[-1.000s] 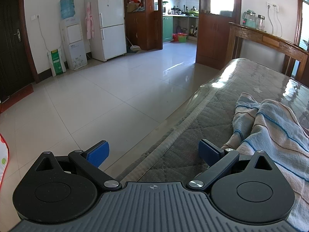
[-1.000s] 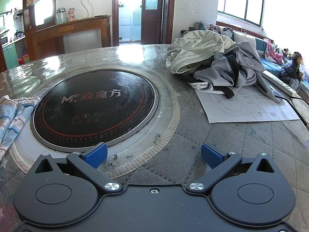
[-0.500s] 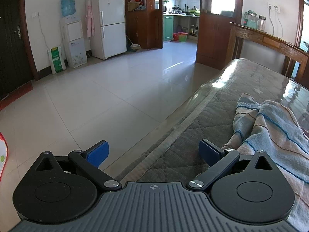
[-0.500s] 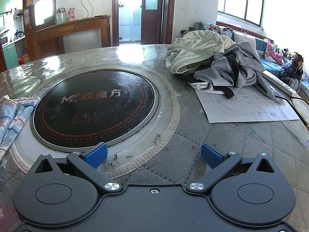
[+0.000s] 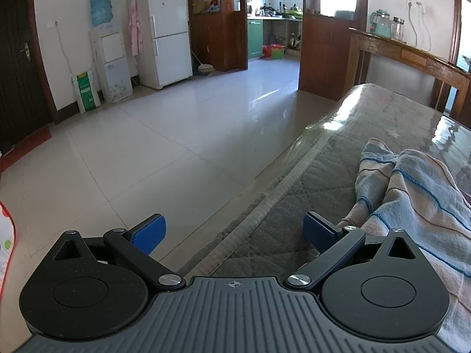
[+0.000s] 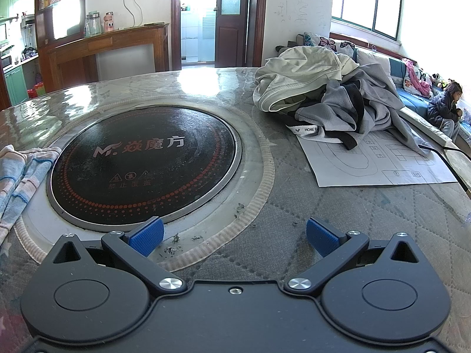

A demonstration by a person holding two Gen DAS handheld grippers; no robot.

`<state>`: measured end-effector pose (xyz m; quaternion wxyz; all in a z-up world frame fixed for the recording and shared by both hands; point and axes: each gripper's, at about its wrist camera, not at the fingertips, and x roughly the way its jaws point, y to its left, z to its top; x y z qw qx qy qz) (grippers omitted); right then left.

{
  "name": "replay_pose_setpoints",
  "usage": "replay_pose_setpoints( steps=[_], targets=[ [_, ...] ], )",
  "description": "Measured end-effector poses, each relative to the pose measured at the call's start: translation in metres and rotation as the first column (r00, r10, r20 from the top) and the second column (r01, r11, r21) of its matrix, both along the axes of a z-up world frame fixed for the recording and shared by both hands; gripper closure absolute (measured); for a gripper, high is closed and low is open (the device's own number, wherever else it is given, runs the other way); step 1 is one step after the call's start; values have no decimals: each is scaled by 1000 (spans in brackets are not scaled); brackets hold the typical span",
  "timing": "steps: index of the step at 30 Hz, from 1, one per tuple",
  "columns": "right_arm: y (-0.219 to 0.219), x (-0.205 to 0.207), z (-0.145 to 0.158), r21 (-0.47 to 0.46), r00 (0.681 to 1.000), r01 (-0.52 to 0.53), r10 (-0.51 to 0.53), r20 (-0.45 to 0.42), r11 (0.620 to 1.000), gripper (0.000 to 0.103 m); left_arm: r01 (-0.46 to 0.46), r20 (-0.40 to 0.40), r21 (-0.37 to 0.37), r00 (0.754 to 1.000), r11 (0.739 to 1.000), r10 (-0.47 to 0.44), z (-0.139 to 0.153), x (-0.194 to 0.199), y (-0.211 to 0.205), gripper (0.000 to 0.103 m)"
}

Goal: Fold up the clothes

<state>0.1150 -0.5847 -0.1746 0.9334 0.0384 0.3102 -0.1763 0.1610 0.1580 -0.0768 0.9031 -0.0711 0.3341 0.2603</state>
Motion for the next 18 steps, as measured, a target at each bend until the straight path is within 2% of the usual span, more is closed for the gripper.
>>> replay_pose_setpoints(
  steps=[18],
  targets=[
    [0, 0, 0, 0, 1000, 0, 0, 0, 1000, 0, 12, -39, -3, 999, 1000, -12, 7, 5, 6, 2]
  ],
)
